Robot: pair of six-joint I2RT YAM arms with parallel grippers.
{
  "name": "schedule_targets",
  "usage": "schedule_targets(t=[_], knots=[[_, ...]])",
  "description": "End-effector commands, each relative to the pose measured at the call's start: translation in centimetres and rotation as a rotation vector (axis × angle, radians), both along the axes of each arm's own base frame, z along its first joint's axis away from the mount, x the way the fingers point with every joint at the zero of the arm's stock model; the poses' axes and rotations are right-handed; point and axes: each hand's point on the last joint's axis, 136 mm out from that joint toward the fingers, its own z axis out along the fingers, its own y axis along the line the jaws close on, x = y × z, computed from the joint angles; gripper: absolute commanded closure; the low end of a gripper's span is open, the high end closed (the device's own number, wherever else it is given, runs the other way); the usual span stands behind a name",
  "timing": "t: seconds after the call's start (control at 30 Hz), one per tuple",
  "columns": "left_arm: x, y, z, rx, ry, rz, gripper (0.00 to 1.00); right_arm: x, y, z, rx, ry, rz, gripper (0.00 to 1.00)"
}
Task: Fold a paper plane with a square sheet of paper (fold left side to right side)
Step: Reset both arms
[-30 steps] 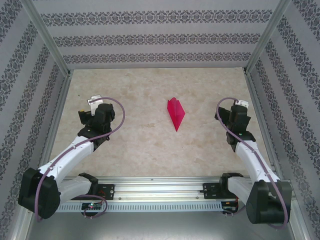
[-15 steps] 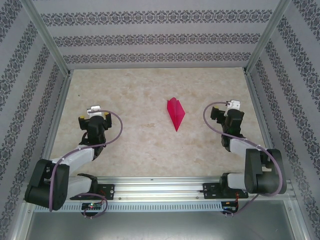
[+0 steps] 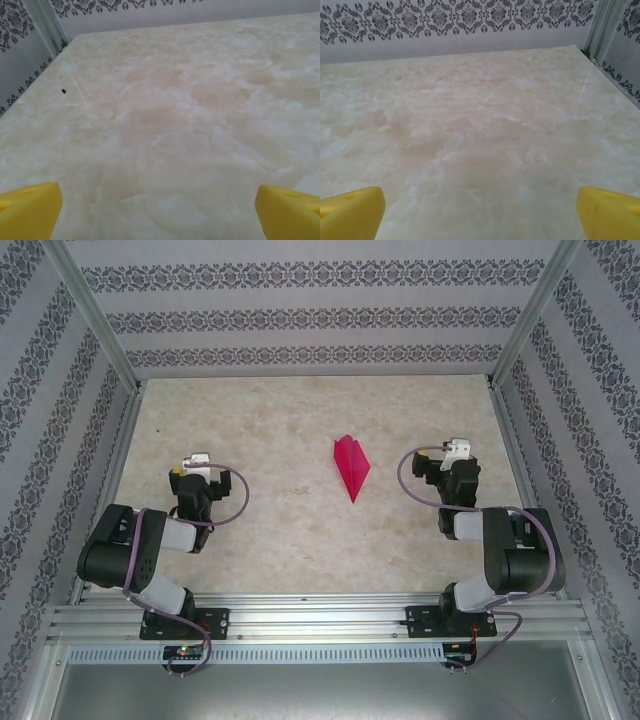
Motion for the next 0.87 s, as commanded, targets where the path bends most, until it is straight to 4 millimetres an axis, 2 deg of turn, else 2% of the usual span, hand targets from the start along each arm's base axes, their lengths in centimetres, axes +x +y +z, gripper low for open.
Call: schedule_targets(t=[0.0,0.83], knots=[[2.00,-0.24,1.79,-0.034,-0.026,-0.041,0.00,0.55,-0.12,1.62,-0.001,-0.065,0.010,0.02],[2.28,-0.84,2.01,-0.032,-0.033,-0.081,0.00,0.48,0.00,1.66,-0.029,-0.054,-0.012,0.02]])
